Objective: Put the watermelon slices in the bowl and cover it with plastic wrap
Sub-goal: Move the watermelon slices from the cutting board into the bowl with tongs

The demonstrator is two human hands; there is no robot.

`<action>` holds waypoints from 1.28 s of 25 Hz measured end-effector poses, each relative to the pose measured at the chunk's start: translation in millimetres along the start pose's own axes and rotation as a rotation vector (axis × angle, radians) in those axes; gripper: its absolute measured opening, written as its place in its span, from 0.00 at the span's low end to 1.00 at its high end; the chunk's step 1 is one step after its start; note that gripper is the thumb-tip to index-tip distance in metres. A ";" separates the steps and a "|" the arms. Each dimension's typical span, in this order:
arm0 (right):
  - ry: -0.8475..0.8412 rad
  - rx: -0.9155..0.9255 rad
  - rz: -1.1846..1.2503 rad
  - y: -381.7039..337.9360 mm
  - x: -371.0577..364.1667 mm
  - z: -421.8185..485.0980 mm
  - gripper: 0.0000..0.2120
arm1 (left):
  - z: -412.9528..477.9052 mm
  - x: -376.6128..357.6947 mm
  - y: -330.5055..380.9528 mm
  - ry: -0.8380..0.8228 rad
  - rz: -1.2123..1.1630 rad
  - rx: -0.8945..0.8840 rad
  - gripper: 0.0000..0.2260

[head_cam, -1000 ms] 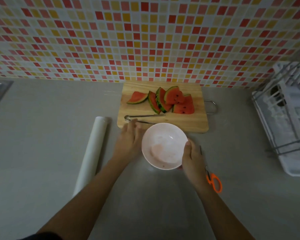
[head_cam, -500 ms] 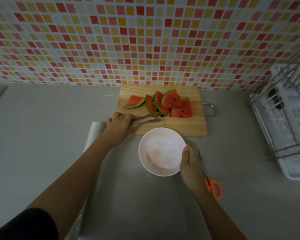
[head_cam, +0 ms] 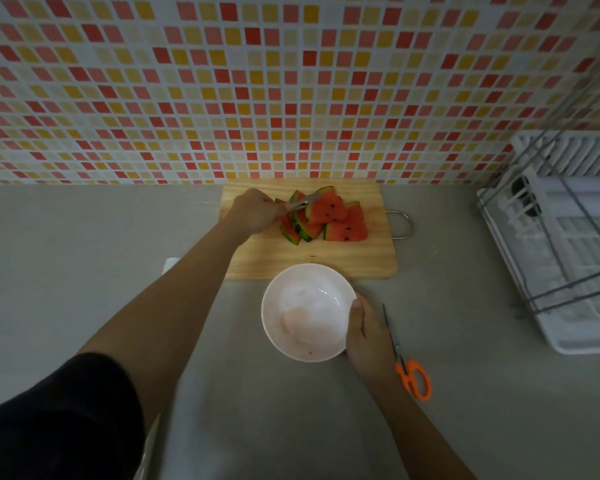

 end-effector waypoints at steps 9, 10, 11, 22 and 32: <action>0.005 0.021 0.020 -3.1 -1.0 -0.6 0.17 | 3.0 -3.6 -4.1 0.164 -0.175 0.034 0.08; 0.012 0.019 0.022 -2.7 -0.9 -0.5 0.17 | -1.2 -0.7 -2.6 0.187 -0.188 0.010 0.05; 0.018 0.016 0.025 -2.4 -0.5 -0.4 0.17 | -7.1 3.0 -2.3 0.209 -0.214 -0.008 0.04; 0.099 -0.027 0.037 -7.0 4.2 -4.0 0.14 | -147.3 12.9 -79.1 0.090 -0.070 -0.172 0.07; 0.123 0.034 0.055 -15.5 6.2 -7.9 0.09 | -164.6 2.7 -29.7 0.265 0.643 -0.502 0.14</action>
Point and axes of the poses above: each hand's wrist, its own z-axis towards the middle knuckle, its own x-axis out of the back of the hand, y = z × x, the point moved 6 cm from there along z, towards the middle knuckle
